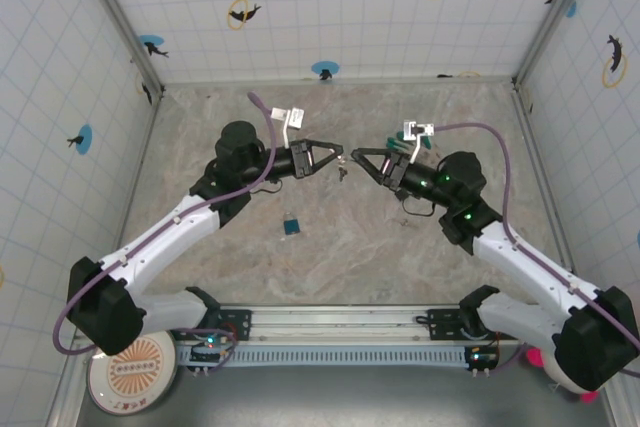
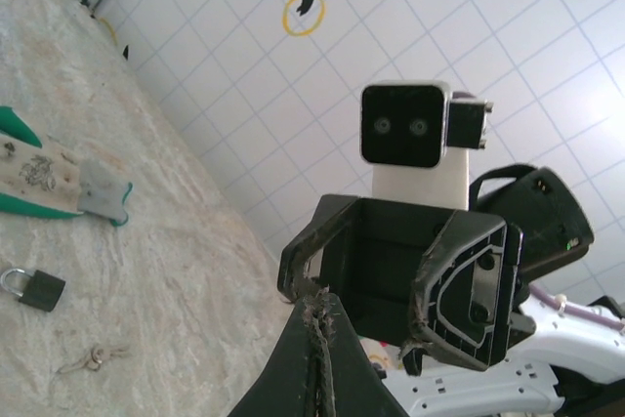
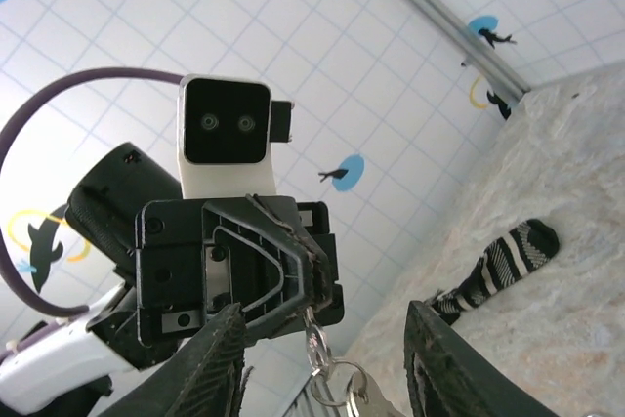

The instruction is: Unlock with the key

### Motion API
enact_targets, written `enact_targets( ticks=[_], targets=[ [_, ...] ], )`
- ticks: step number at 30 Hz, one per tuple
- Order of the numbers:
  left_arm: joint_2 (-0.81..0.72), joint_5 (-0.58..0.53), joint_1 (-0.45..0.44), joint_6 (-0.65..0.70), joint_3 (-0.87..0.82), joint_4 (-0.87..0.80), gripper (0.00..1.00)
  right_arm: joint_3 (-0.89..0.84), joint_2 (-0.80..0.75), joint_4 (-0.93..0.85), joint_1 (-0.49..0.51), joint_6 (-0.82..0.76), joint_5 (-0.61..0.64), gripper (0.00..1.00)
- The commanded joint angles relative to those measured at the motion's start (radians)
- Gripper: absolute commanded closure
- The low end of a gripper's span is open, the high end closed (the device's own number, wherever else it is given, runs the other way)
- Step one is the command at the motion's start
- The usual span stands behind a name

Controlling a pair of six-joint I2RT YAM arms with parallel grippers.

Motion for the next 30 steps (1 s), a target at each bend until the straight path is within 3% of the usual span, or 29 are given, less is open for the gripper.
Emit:
enact_targets(
  ticks=[1, 12, 30],
  targets=[
    [-0.007, -0.011, 0.005, -0.025, -0.010, 0.062, 1.00, -0.024, -0.009, 0.100, 0.020, 0.023, 0.075, 0.54],
    [-0.005, -0.007, 0.004, -0.035, -0.017, 0.075, 1.00, -0.011, 0.044, 0.153, 0.077, 0.028, 0.053, 0.60],
    [-0.014, -0.011, 0.005, -0.038, -0.026, 0.081, 1.00, 0.011, 0.073, 0.138, 0.105, 0.007, 0.028, 0.87]
  ],
)
